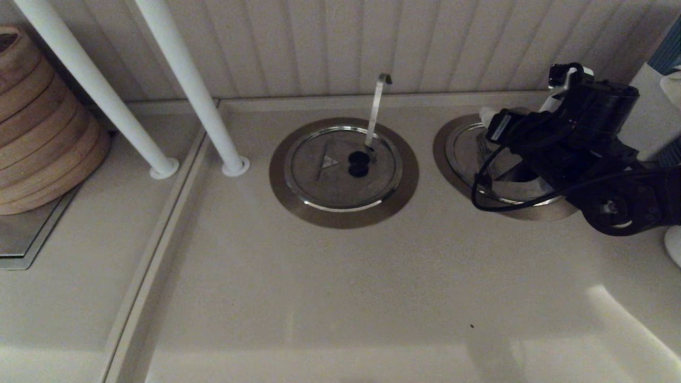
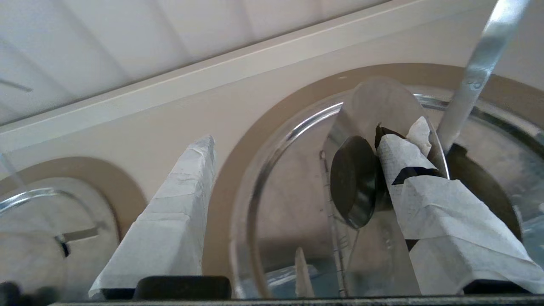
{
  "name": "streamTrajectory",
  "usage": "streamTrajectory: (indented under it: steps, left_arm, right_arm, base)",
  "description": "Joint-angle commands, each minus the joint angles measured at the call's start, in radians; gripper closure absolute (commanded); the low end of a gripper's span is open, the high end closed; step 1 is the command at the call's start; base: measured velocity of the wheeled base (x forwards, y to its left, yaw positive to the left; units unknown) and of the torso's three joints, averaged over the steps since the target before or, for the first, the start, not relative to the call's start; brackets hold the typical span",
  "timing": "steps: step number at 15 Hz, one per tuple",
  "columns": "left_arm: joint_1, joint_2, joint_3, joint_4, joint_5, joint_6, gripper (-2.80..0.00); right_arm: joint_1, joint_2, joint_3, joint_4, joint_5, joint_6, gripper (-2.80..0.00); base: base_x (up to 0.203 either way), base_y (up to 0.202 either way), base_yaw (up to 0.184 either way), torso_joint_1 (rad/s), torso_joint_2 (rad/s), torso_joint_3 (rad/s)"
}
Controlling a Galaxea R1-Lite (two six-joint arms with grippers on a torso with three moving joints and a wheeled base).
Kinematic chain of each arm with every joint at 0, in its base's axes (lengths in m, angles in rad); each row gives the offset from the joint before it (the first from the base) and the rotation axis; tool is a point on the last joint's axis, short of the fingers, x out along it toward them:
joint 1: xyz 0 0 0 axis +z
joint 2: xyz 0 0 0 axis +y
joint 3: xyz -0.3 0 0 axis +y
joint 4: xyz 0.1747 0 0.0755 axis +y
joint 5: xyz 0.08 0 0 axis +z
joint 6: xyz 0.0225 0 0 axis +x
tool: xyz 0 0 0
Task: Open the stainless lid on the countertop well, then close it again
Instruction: Open the lid
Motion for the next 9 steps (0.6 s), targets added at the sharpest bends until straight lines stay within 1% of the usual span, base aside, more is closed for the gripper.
streamTrajectory:
  steps: [1,9]
  left_arm:
    - [0.0,0.001,0.0,0.0,0.001,0.0,0.0]
    - [0.0,0.001,0.0,0.0,0.001,-0.001,0.0]
  right_arm:
    - [0.016,-0.008,0.005,-0.005,-0.002,0.001,-2.8]
    - [0.076,-0.039,0.037,-0.003,-0.001,0.005,-2.8]
  base:
    - [0.0,0.0,0.0,0.0,0.0,0.0]
    - [0.0,0.0,0.0,0.0,0.0,0.0]
